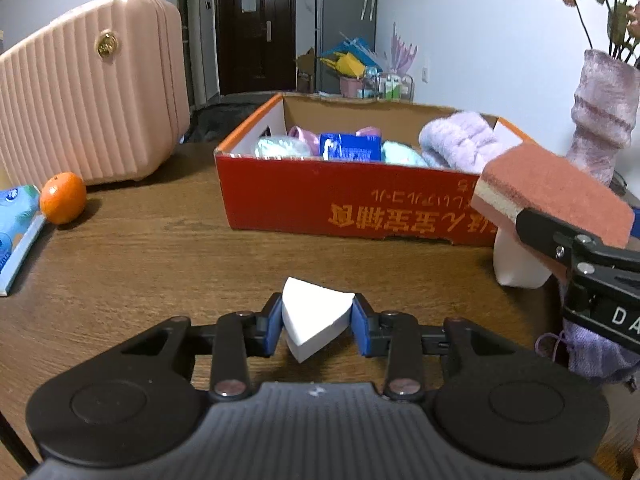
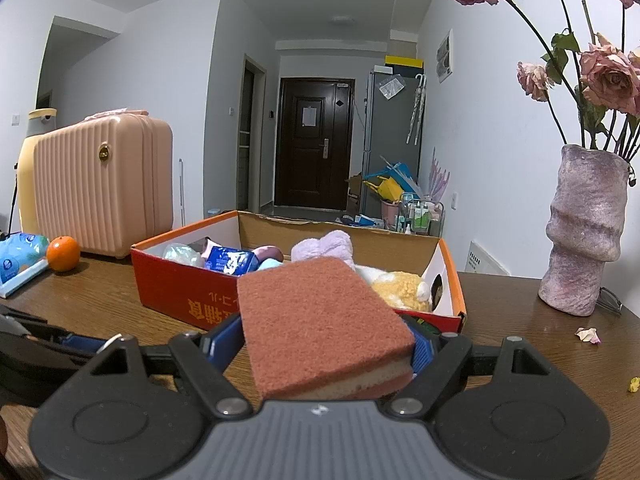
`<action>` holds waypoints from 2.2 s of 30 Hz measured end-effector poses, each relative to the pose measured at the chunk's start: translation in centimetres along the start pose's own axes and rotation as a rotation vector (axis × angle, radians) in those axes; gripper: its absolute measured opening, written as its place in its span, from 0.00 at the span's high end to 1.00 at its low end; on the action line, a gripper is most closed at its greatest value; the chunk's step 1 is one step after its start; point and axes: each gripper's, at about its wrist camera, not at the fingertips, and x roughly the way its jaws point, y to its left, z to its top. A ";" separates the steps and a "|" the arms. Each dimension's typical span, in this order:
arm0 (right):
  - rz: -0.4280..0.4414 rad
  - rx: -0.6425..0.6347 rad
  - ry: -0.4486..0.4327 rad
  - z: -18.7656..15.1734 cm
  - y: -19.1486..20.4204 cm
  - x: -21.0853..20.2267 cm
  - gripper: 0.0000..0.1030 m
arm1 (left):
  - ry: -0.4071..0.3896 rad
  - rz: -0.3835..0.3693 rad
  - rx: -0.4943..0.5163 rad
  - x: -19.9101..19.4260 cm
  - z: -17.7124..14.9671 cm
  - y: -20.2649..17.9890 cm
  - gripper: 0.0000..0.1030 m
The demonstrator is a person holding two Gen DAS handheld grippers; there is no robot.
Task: Organize soft objects
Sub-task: 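Carry the foam wedge with the left tool while the right tool carries the sponge to the box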
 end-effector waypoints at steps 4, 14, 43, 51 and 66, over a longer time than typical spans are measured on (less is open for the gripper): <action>0.001 0.010 -0.009 0.1 -0.1 -0.2 0.21 | -0.054 0.006 -0.007 -1.0 0.3 0.2 0.65; 0.003 0.024 -0.041 0.4 -0.3 -0.8 0.21 | -0.161 -0.007 -0.046 -3.4 1.2 0.8 0.65; -0.054 0.024 -0.192 6.6 -1.1 2.8 0.21 | -0.378 0.013 -0.236 -1.9 10.1 0.9 0.65; -0.078 0.080 -0.142 8.5 -2.6 6.5 0.21 | -0.362 0.030 -0.241 1.6 11.9 0.0 0.65; -0.126 0.205 -0.035 9.3 -6.1 12.9 0.21 | -0.270 0.085 -0.201 9.0 13.6 -1.8 0.65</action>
